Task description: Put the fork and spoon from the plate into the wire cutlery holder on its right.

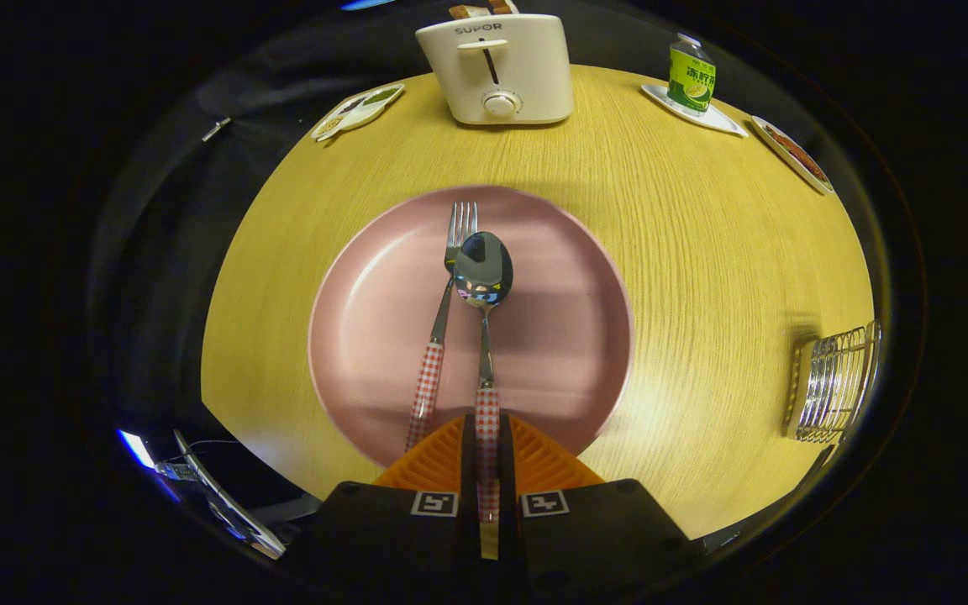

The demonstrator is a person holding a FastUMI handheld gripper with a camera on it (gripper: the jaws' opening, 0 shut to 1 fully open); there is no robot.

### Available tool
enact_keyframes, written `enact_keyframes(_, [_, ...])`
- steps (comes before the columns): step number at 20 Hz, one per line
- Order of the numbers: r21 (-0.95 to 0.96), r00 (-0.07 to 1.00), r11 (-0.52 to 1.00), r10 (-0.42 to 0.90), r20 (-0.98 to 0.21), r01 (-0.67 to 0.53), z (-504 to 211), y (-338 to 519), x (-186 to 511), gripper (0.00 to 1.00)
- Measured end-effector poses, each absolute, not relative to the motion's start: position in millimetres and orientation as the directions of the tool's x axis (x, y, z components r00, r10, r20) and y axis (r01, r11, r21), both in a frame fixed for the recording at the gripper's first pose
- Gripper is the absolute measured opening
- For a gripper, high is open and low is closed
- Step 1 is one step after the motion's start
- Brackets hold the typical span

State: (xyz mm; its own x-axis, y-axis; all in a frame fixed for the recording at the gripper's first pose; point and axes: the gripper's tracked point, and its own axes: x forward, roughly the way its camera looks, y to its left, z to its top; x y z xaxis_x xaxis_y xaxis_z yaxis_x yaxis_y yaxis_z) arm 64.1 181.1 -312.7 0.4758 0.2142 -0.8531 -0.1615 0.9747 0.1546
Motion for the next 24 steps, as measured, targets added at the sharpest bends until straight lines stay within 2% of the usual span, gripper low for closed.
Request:
enact_keyframes(3, [0.201, 0.483, 0.958, 0.278, -0.83, -0.206, -294, 180, 58, 0.11])
enact_keyframes(8, [0.195, 0.519, 0.944, 0.31, -0.797, -0.264, -256, 143, 42, 0.1])
enact_keyframes(15, [0.11, 0.555, 0.962, 0.237, -0.797, -0.252, -205, 43, 16, 0.1])
enact_keyframes(20, [0.111, 0.495, 0.974, 0.198, -0.846, -0.199, -174, -19, -8, 0.1])
enact_keyframes(24, [0.032, 0.421, 0.977, 0.121, -0.899, -0.212, -164, -69, -22, 0.1])
